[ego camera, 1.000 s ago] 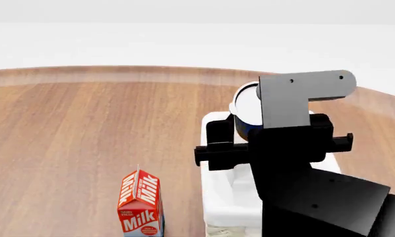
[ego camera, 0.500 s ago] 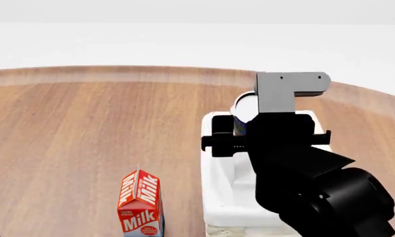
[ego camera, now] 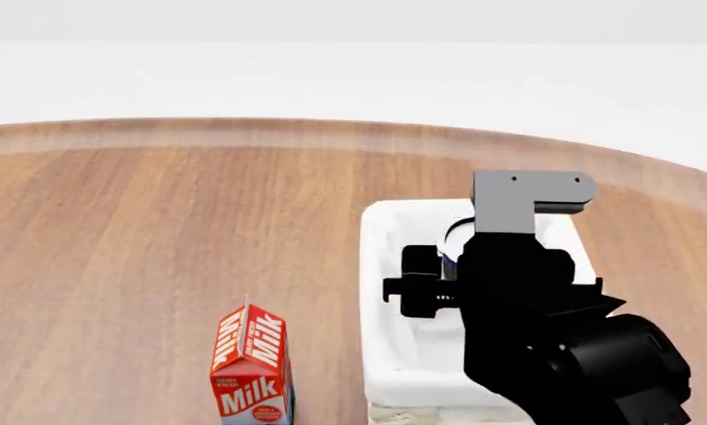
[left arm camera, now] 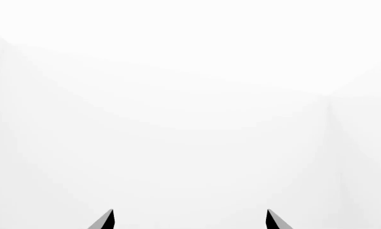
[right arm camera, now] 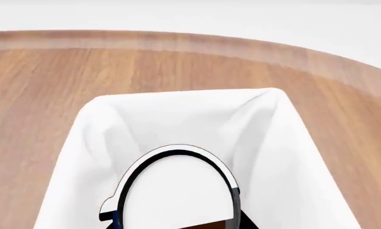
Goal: Pick up the alphabet soup and the tomato sauce, and put them in the basket.
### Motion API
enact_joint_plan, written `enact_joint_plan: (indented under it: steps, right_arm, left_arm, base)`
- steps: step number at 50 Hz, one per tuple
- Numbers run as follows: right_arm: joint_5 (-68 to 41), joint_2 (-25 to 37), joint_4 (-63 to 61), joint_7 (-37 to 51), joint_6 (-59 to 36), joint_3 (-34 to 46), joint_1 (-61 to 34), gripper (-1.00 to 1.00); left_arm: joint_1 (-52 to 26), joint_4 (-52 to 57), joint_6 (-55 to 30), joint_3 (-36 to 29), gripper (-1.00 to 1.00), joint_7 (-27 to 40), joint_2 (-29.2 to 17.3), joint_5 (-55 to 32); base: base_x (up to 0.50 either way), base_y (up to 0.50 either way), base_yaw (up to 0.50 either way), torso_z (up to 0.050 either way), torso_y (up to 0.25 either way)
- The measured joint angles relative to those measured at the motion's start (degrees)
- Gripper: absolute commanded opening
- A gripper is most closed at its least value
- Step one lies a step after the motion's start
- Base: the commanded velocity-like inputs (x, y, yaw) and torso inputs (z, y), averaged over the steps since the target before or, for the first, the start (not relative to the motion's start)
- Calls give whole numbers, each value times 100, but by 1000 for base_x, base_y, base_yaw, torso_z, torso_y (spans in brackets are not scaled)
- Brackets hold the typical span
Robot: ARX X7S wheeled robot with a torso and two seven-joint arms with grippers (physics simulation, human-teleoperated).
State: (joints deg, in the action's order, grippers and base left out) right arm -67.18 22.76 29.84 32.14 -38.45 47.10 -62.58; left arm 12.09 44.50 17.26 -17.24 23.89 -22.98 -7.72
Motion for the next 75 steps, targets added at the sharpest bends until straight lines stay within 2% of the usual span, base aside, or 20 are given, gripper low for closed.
enact_joint_plan:
  steps: [52,53,75]
  right_arm:
    - [28,-3,282,-34,198,-32,296,-100]
    - [25,-3,277,-28,194,-32,298,100]
    - [226,-14,272,-44,72,-75,160,100]
  left_arm:
    - [-8,-144,114,-85,100,53,-54,22]
    - [-7,-142,114,-86,100,55,-55,23]
    - [-12,-137,118,-117,100,85,-83,18]
  base:
    - [0,0,0,0,1]
    - [0,0,0,0,0]
    - [0,0,0,0,0]
